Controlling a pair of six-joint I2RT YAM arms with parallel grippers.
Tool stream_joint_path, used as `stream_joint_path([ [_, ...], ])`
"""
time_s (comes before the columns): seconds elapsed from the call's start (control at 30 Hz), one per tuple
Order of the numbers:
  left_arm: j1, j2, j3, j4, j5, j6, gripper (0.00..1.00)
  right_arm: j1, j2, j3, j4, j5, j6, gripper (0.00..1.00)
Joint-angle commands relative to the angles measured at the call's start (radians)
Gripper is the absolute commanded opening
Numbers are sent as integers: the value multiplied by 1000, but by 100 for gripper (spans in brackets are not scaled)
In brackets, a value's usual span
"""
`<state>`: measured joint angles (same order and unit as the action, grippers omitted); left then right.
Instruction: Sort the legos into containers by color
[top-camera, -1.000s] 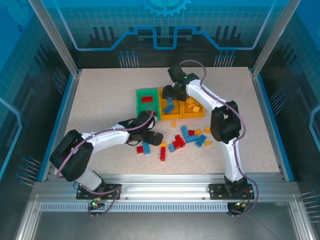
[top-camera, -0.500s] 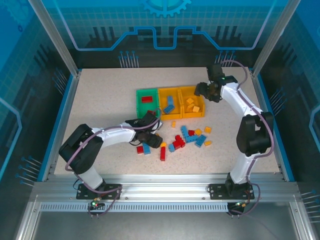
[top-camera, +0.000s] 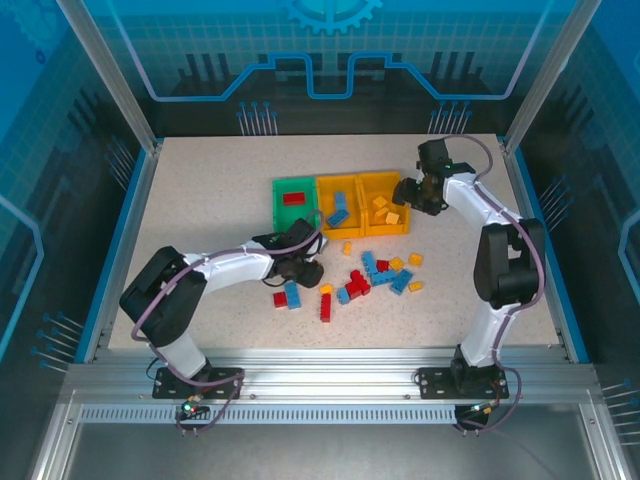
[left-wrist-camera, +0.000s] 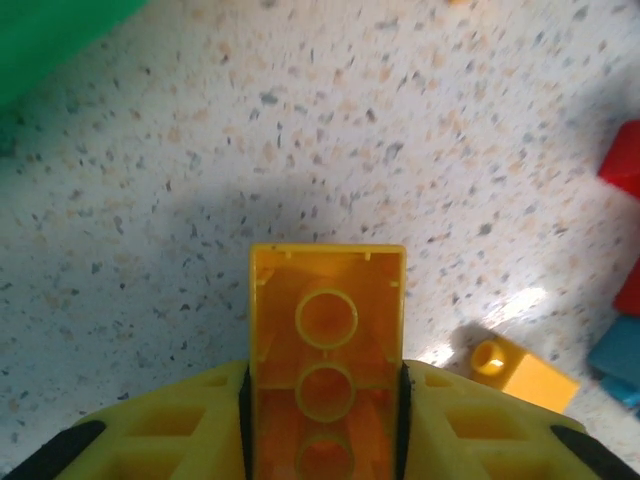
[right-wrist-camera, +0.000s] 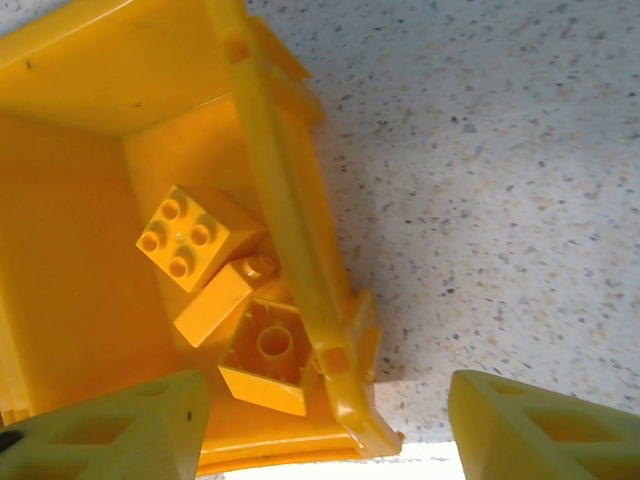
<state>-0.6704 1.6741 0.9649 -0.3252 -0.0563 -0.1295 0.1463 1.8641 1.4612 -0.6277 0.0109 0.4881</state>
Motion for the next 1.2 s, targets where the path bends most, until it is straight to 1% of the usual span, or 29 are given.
stream_joint_path([
  [0.0, -3, -57, 71, -11, 36, -27, 37, 24, 24, -31, 35, -43, -40, 59],
  [0.07, -4, -56, 111, -1, 57, -29, 36, 38, 23, -44, 43, -44, -48, 55],
  [0.13, -3, -43, 158, 15, 78, -33, 37, 48, 18, -57, 49, -39, -50, 54],
  [0.2, -3, -10, 227, 29, 101, -40, 37, 52, 9, -80, 73, -62, -44, 52],
  [0.33, -2, 92, 365, 44, 130, -67, 37, 67, -24, -120, 109, -93, -34, 53],
  [0.37, -3, 127, 404, 50, 138, -74, 37, 71, -37, -130, 114, -91, -33, 54],
  [0.4, -3, 160, 442, 51, 145, -78, 37, 70, -49, -138, 118, -87, -29, 57],
  [0.47, -2, 222, 525, 51, 157, -95, 37, 68, -75, -150, 103, -43, -17, 70],
  [0.5, -1, 258, 569, 48, 164, -102, 37, 62, -92, -156, 93, -22, -10, 72],
  [0.6, -2, 360, 705, 19, 170, -118, 37, 43, -151, -196, 73, -4, 21, 76],
  [0.7, -2, 463, 842, -42, 167, -133, 37, 38, -217, -223, -5, 50, 41, 78],
  [0.8, 2, 523, 926, -58, 147, -158, 38, 38, -280, -290, -55, 58, 64, 78],
  [0.9, 11, 569, 973, -53, 146, -198, 38, 37, -328, -385, -49, 38, 87, 77],
  [1.03, 19, 608, 1015, -66, 159, -237, 47, 36, -328, -460, -29, 4, 108, 75],
  [1.07, 19, 606, 1012, -67, 159, -245, 53, 36, -318, -469, -28, 1, 114, 74],
  [1.1, 19, 600, 1003, -61, 156, -253, 58, 36, -309, -480, -24, 3, 119, 74],
  [1.17, 20, 578, 972, -39, 163, -260, 60, 39, -298, -498, -7, 6, 128, 73],
])
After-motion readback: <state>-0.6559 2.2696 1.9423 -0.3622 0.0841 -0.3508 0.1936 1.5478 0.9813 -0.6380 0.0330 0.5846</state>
